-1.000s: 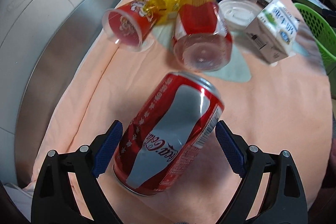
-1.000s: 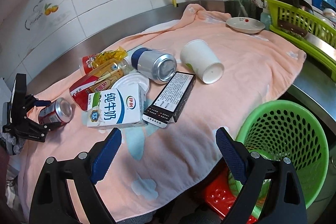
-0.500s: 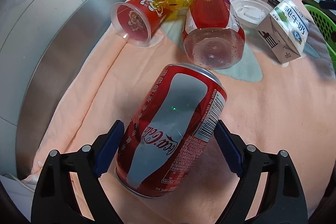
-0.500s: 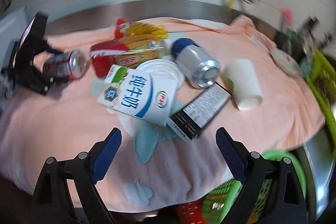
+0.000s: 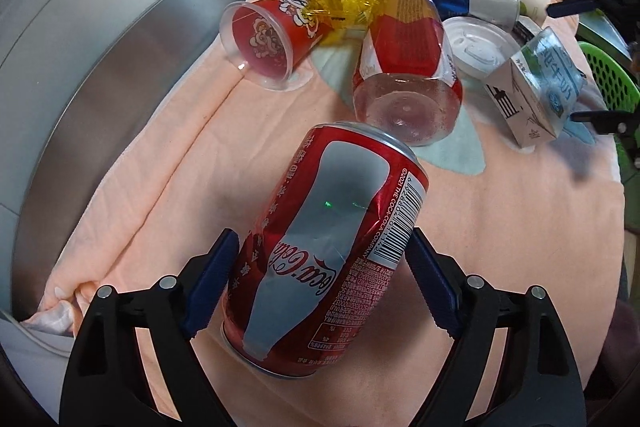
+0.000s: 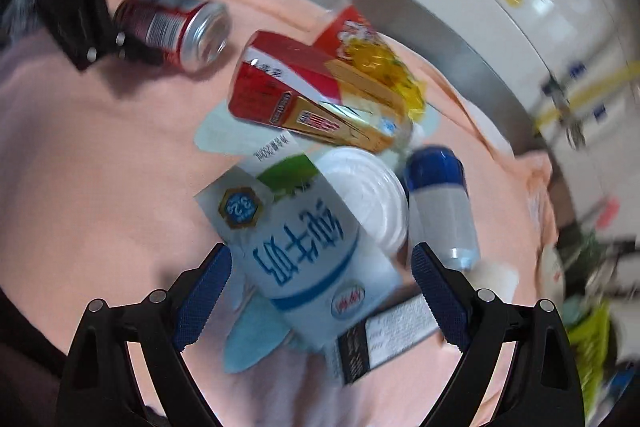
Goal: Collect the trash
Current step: 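Grasp the white milk carton with the right gripper and lift it, then drop the milk carton into the green basket with the right gripper while the left carries the can over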
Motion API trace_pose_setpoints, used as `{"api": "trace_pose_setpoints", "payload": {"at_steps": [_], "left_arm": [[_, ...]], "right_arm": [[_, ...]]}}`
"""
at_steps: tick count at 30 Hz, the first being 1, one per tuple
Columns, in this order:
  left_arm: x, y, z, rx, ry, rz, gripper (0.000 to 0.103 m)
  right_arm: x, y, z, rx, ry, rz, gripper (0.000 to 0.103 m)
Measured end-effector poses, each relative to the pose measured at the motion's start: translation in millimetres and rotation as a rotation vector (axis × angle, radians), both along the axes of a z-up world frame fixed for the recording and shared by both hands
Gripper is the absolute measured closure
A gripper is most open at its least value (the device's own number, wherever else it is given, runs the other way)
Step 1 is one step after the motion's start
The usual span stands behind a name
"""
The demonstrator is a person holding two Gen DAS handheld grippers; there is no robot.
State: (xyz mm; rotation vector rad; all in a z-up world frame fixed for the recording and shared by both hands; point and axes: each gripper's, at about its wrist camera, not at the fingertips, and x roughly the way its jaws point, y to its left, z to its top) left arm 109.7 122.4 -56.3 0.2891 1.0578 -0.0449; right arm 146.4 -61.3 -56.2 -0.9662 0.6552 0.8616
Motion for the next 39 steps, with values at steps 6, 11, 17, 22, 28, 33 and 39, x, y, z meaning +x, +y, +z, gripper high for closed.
{"api": "trace_pose_setpoints", "payload": {"at_steps": [6,11,17,22,28,33,39], "left_arm": [[2,4,-3,-0.008,0.003,0.001,0.021],[5,8,-4,-0.019,0.005,0.004,0.02],[6,7,-7,-0.009,0.007,0.0,0.019],[7,6,-11,0.022,0.016,0.012,0.022],[1,3,-2,0.021,-0.015,0.024,0.024],[-15,-12,20,0.015,-0.082,-0.005,0.025],[-29,-30,48,-0.085,-0.153,-0.038,0.025]], "right_arm": [[4,23,-13,-0.131,-0.013,0.116,0.015],[6,30,-23,-0.176,0.034,0.148,0.023],[2,29,-19,-0.135,0.031,0.11,0.029],[-9,18,2,-0.006,0.07,0.03,0.031],[-24,-6,27,0.194,0.167,-0.103,0.031],[-37,-57,44,0.327,0.192,-0.257,0.031],[-33,-157,53,0.401,0.179,-0.538,0.031]]}}
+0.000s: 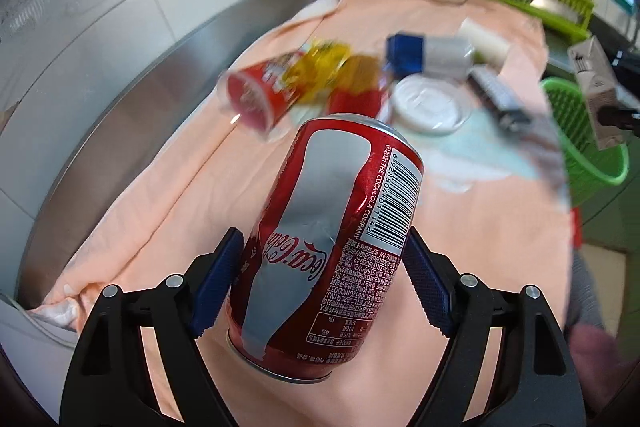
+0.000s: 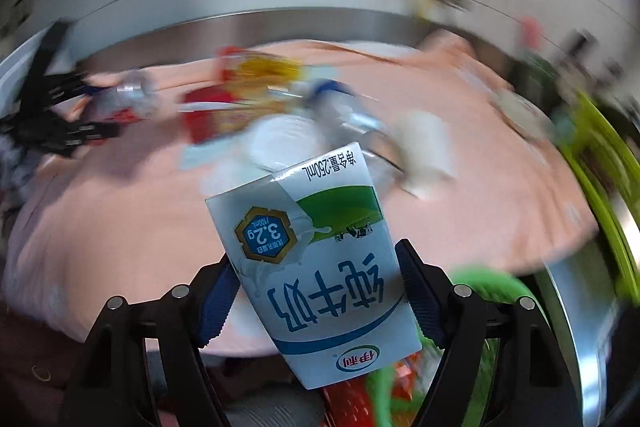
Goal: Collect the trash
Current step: 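Drop the milk carton into the green basket with the right gripper while the left carries the can over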
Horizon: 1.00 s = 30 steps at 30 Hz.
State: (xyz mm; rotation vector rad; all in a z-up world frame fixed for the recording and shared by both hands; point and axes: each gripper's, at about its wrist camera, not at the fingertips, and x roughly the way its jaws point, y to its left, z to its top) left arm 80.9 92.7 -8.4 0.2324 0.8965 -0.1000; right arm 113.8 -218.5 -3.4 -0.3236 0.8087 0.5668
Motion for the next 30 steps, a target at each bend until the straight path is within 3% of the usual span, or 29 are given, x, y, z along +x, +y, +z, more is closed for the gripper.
{"api": "trace_pose_setpoints", "payload": {"at_steps": [5,9,16,22,30], "left_arm": [[-1,-37,18,-0.079,-0.034,-0.078,0.025],[4,-79,29,-0.124,-0.052,-0.163,0.025],[23,-160,37,-0.178,-0.045,-0.302,0.025],[46,-236,31,-0.212,-0.008,-0.413,0.025],[71,-316,3,-0.247,0.076,-0.5,0.025]], "right_arm": [[10,-77,-25,-0.035,0.056,-0.232,0.03],[25,-130,-68,-0.03,0.164,-0.395,0.03],[47,-177,-124,-0.006,0.278,-0.551,0.029],[51,-196,-131,0.049,0.271,-0.584,0.021],[9,-219,-97,0.094,0.143,-0.615,0.021]]}}
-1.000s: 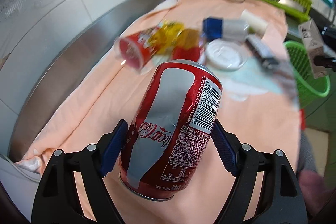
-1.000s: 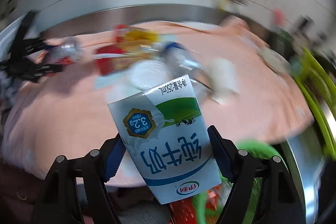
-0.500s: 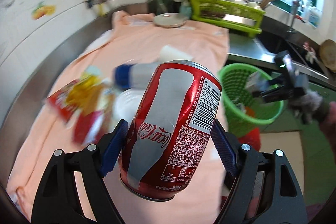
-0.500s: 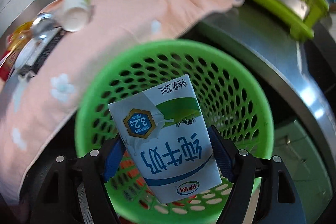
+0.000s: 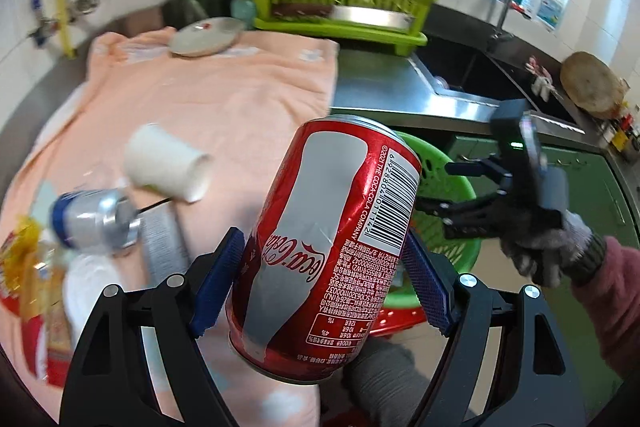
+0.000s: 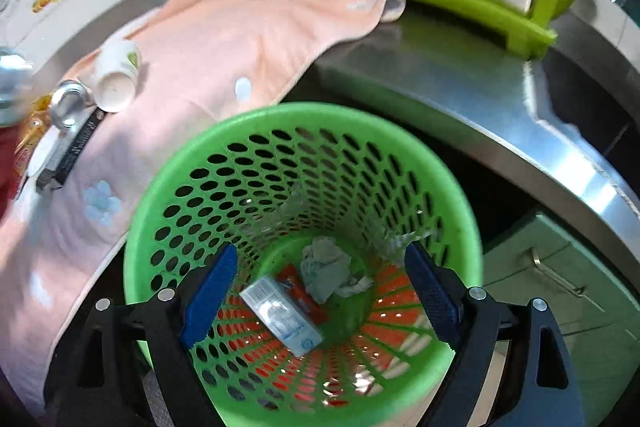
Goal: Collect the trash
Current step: 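Drop the milk carton into the green basket with the right gripper while the left carries the can over, then lower the Coca-Cola can into the green basket and open the left gripper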
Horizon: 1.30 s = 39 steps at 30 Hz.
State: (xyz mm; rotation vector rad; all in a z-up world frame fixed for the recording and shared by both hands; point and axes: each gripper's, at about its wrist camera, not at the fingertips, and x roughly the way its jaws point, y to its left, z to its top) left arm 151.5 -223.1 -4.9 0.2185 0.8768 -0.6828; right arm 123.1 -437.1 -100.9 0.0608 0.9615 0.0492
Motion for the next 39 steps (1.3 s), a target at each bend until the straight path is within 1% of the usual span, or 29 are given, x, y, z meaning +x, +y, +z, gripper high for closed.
{"api": "trace_pose_setpoints", "payload": {"at_steps": [3,7,9,13,14,18,20,24,26,29,31,33,36,39], "left_arm": [[8,-30,-17,-0.002,0.034,-0.025,0.025],[19,-67,-46,0.01,0.094,-0.041,0.025],[23,-83,-60,0.026,0.115,-0.052,0.025],[32,-113,-84,0.058,0.161,-0.07,0.025],[35,-122,-92,0.066,0.185,-0.072,0.025],[47,-150,-117,0.099,0.221,-0.068,0.025],[50,-161,-127,0.113,0.239,-0.075,0.024],[54,-176,-143,0.127,0.256,-0.089,0.024],[55,-181,-149,0.151,0.26,-0.08,0.023],[57,-182,-151,0.134,0.266,-0.079,0.023],[58,-179,-149,0.109,0.268,-0.08,0.023],[58,-173,-145,0.105,0.263,-0.067,0.022],[54,-158,-130,0.076,0.245,-0.057,0.022],[47,-133,-110,0.044,0.214,-0.037,0.022]], "right_arm": [[-21,-15,16,0.003,-0.062,-0.021,0.02],[-40,-30,28,0.032,-0.118,-0.055,0.018],[-54,-39,36,0.059,-0.153,-0.076,0.018],[-73,-50,41,0.077,-0.194,-0.108,0.018],[-78,-53,41,0.081,-0.199,-0.12,0.018],[-90,-63,34,0.086,-0.201,-0.156,0.018],[-95,-69,29,0.107,-0.193,-0.171,0.018],[-102,-76,17,0.12,-0.167,-0.198,0.018],[-105,-79,12,0.128,-0.157,-0.208,0.018],[-109,-82,9,0.132,-0.151,-0.222,0.018],[-112,-82,9,0.142,-0.154,-0.229,0.018],[-113,-80,10,0.143,-0.156,-0.228,0.018],[-113,-74,15,0.141,-0.162,-0.214,0.018],[-113,-64,22,0.15,-0.18,-0.199,0.018]]}}
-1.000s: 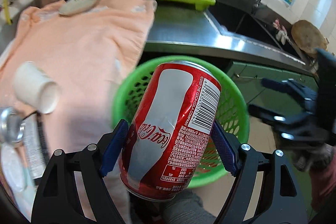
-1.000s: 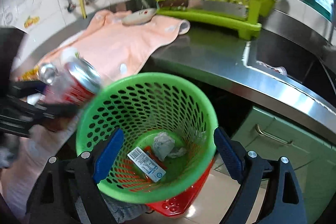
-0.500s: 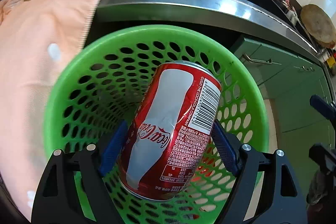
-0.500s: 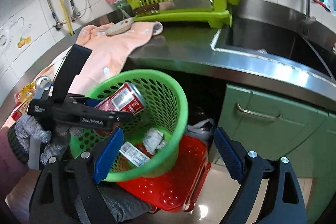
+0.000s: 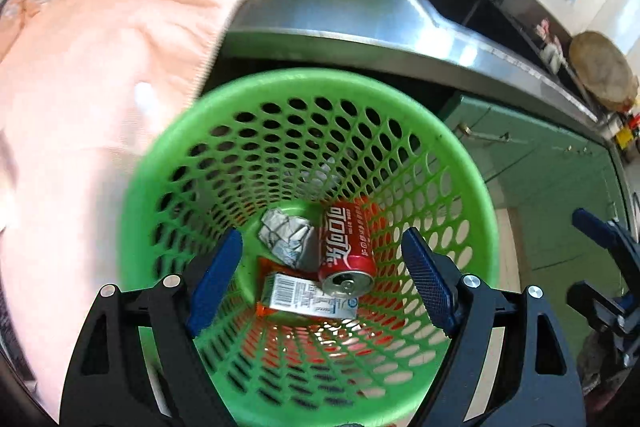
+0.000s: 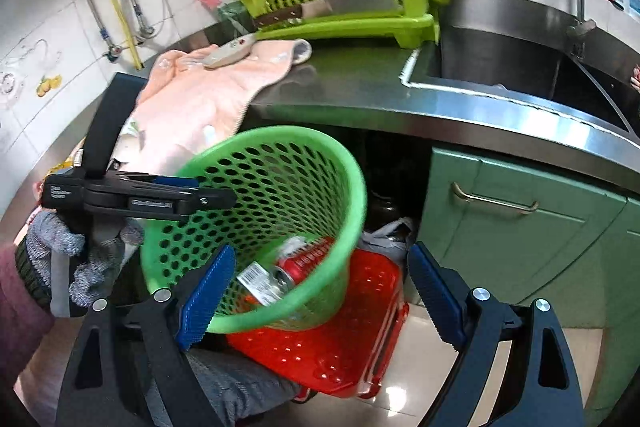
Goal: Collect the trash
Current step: 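Lower the Coca-Cola can into the green basket and open the left gripper, then move the right gripper back to the towel and grasp the black printed box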
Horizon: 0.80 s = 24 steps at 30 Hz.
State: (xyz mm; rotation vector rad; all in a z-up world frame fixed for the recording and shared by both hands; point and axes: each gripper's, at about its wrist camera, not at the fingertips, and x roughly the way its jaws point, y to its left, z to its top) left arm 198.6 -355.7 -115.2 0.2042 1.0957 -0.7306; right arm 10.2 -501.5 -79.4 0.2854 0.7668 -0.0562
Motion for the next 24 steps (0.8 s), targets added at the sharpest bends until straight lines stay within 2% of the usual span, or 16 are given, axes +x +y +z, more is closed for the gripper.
{"api": "trace_pose_setpoints", "payload": {"at_steps": [5,11,17,24], "left_arm": [[-16,49,36,-0.039,-0.064,0.054,0.022],[-36,119,72,-0.046,-0.167,0.15,0.022],[-46,200,91,-0.042,-0.222,0.278,0.022],[-52,285,103,-0.024,-0.266,0.424,0.022]], "right_arm": [[6,28,13,0.0,-0.032,0.045,0.018],[24,74,27,-0.005,-0.053,0.117,0.018],[49,123,35,0.024,-0.047,0.181,0.018],[84,193,39,0.038,-0.023,0.288,0.025]]}}
